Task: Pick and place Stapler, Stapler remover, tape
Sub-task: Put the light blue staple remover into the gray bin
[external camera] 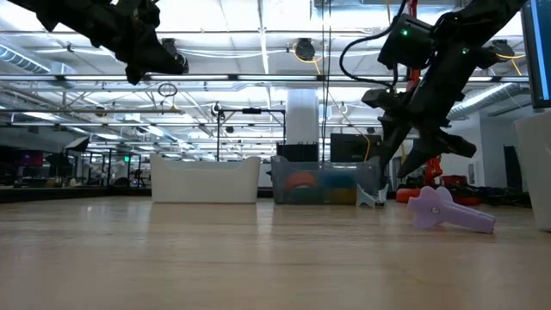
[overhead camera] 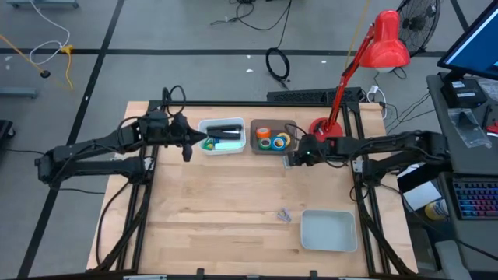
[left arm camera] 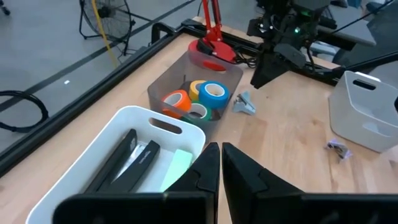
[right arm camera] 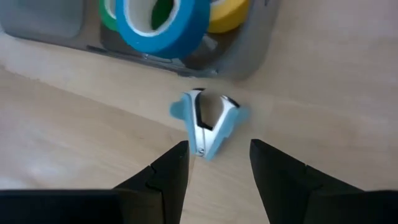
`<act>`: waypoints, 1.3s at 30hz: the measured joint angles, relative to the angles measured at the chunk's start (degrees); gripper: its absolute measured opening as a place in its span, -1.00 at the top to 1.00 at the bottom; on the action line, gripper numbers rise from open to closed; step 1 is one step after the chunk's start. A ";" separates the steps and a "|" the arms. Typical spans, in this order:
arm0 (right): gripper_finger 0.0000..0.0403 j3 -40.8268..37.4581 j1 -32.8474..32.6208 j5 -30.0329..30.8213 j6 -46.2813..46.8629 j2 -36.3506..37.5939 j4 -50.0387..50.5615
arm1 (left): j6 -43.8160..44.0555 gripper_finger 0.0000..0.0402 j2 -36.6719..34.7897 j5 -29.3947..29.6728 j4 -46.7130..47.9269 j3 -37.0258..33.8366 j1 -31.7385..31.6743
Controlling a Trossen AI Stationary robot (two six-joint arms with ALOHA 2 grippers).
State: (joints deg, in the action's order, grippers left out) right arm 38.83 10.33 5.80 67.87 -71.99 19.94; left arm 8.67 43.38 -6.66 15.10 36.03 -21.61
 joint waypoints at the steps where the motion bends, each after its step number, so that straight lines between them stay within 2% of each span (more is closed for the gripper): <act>1: 0.17 0.00 -0.05 -0.07 0.58 -0.39 -0.12 | 0.00 0.91 0.00 0.00 -0.01 0.00 -0.15; 11: 0.17 -0.07 -0.26 0.14 0.61 -3.90 -4.02 | -0.60 0.91 0.00 -1.36 0.05 0.00 -0.59; 26: 0.17 -3.35 -0.28 1.64 3.40 -3.97 -5.73 | -2.13 0.91 0.00 -1.40 0.10 0.00 -0.54; 32: 0.17 -5.32 -0.27 1.68 3.46 -3.97 -13.30 | -2.19 0.91 0.00 -1.40 0.10 0.00 -0.54; 39: 0.22 -6.01 -0.15 1.94 3.49 -4.73 -13.59 | -2.23 0.91 0.00 -1.38 0.09 0.00 -0.54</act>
State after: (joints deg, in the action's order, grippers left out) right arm 32.82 10.17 7.74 71.35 -76.72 6.35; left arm 6.44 43.38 -8.04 15.19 36.03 -22.15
